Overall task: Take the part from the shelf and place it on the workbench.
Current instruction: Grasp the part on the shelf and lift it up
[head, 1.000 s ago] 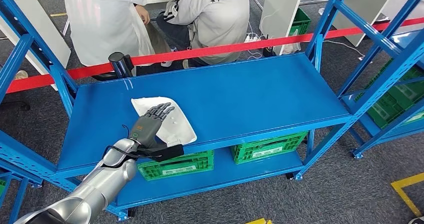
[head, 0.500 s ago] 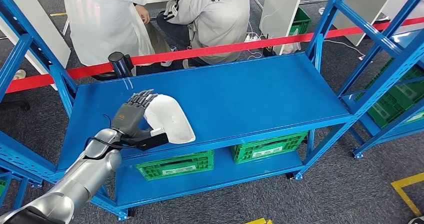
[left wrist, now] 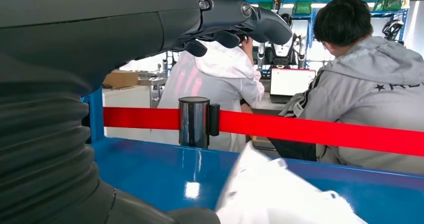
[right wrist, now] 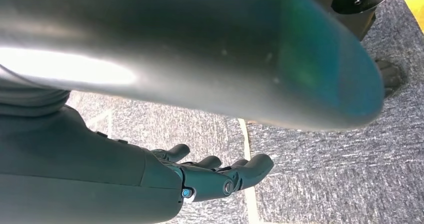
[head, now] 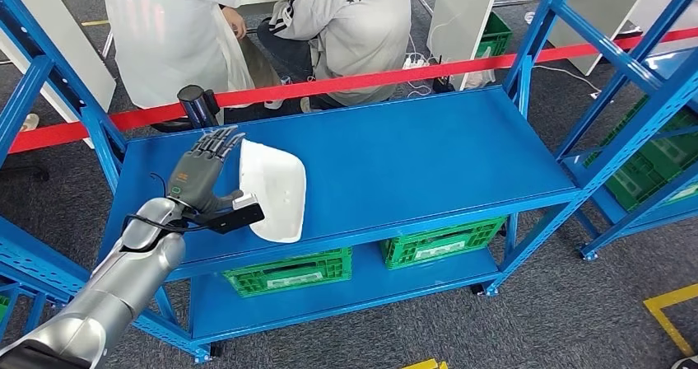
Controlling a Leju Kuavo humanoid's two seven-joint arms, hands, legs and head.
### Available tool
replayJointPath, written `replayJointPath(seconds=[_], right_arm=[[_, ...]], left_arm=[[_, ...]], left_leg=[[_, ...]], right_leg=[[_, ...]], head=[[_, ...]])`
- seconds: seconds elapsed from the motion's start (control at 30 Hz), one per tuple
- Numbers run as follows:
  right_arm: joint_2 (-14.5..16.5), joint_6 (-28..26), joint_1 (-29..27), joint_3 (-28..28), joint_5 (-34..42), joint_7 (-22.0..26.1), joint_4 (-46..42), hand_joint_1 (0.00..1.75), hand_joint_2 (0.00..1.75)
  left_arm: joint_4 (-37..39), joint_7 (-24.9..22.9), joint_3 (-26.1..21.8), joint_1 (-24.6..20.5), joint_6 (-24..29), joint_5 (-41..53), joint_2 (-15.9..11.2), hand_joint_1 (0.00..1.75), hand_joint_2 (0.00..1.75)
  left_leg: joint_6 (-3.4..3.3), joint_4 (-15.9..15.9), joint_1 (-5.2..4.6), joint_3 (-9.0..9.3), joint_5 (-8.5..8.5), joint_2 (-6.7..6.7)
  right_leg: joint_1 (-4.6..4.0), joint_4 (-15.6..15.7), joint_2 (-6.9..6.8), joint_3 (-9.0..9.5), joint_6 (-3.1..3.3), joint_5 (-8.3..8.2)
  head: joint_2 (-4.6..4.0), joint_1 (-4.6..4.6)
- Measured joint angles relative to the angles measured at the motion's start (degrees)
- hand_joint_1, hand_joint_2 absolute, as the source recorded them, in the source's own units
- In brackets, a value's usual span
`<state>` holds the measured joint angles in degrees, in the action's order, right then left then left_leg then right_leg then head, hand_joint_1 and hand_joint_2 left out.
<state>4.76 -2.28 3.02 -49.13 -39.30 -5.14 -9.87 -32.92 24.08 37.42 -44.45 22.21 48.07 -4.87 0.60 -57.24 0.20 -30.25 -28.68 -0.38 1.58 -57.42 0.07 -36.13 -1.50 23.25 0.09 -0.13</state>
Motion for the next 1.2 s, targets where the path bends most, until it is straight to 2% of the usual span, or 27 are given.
replayJointPath(seconds=[0.33,0.77,1.07,1.2], right_arm=[[0.1,-0.2,0.0,-1.0,0.0,0.0,0.0,0.0,0.0],[0.1,-0.2,0.0,-1.3,-0.5,-0.6,0.0,0.0,0.0],[0.1,-0.2,0.0,-1.4,-0.9,-0.6,0.0,0.0,0.0],[0.1,-0.1,0.0,-1.7,-0.9,-0.5,0.0,0.0,0.0]], left_arm=[[-3.8,-0.5,-1.5,0.4,1.9,0.3,0.4,0.0,1.75],[-8.9,1.3,-4.5,1.5,1.1,-0.8,0.2,0.0,1.75],[-10.1,4.4,-6.3,1.6,-1.3,-6.6,0.5,0.0,1.75],[-10.5,4.3,-6.9,1.7,-2.1,-7.7,0.6,0.0,1.75]], left_leg=[[0.0,0.0,0.0,-0.02,0.0,0.0],[0.0,0.0,0.0,-0.04,0.0,-0.01],[0.0,0.0,0.0,-0.05,0.0,-0.01],[0.0,0.0,0.0,-0.05,0.0,0.0]], right_leg=[[0.0,0.0,0.0,-0.01,0.0,0.0],[0.0,0.0,-0.01,-0.01,0.0,0.0],[0.0,0.0,-0.01,-0.03,0.0,0.0],[0.0,0.0,0.0,-0.04,0.0,0.0]], head=[[0.0,0.0],[0.0,0.0],[0.0,0.01],[0.0,0.0]])
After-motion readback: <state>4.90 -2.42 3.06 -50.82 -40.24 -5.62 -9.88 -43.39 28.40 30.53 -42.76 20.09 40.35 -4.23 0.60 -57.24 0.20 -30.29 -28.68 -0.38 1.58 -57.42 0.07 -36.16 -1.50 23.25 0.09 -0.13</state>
